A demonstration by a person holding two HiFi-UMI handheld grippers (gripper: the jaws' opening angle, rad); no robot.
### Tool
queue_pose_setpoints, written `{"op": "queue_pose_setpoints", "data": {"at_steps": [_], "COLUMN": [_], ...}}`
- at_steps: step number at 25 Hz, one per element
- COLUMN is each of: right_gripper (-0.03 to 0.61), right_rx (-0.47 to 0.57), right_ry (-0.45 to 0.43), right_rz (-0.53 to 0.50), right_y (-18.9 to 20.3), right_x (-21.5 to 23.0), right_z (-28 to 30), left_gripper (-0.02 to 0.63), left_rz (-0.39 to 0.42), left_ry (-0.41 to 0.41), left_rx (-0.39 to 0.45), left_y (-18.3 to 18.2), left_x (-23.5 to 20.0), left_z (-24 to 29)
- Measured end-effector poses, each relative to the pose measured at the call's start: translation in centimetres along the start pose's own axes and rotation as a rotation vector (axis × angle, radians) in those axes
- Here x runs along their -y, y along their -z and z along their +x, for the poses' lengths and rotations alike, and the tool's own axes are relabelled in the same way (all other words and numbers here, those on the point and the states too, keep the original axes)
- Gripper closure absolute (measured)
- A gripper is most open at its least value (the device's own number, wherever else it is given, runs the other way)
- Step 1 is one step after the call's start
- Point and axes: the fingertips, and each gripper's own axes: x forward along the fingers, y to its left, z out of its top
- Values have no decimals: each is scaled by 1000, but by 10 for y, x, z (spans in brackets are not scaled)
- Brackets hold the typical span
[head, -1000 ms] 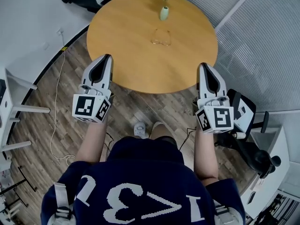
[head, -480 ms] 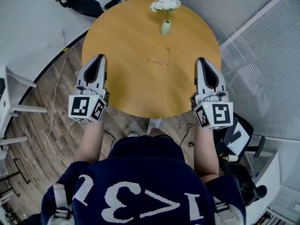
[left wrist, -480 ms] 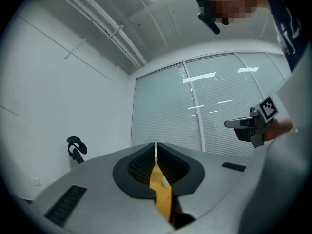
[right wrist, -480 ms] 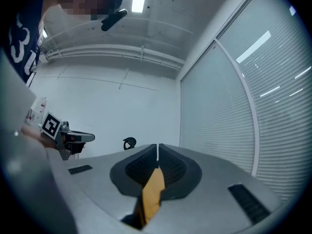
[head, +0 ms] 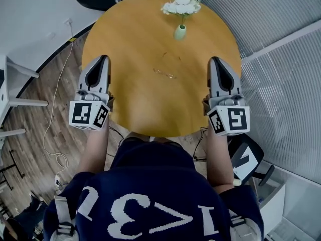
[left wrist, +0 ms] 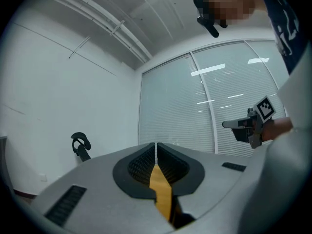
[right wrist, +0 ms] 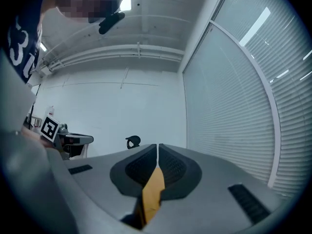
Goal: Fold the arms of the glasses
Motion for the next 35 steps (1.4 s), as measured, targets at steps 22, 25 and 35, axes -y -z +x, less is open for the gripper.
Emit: {"op": "queue_pose_setpoints", "data": {"at_steps": [22,25,35], "right_gripper": [546,545,439], "right_rx": [-519,-631,-878], "right_ry": [-141,-234,-430], "right_rz": [-151,-250,-720], "right_y": [219,265,347], "right_x": [-60,-74,-102], "right_z": [57,61,67], "left_gripper": [588,588,588], "left_rz": [-91,-103,-119], "left_ry": [158,168,198], "left_rx": [-171,-195,-246], "left_y": [104,117,141], "left_x": [-6,-5,1], "left_z": [38,39,38]}}
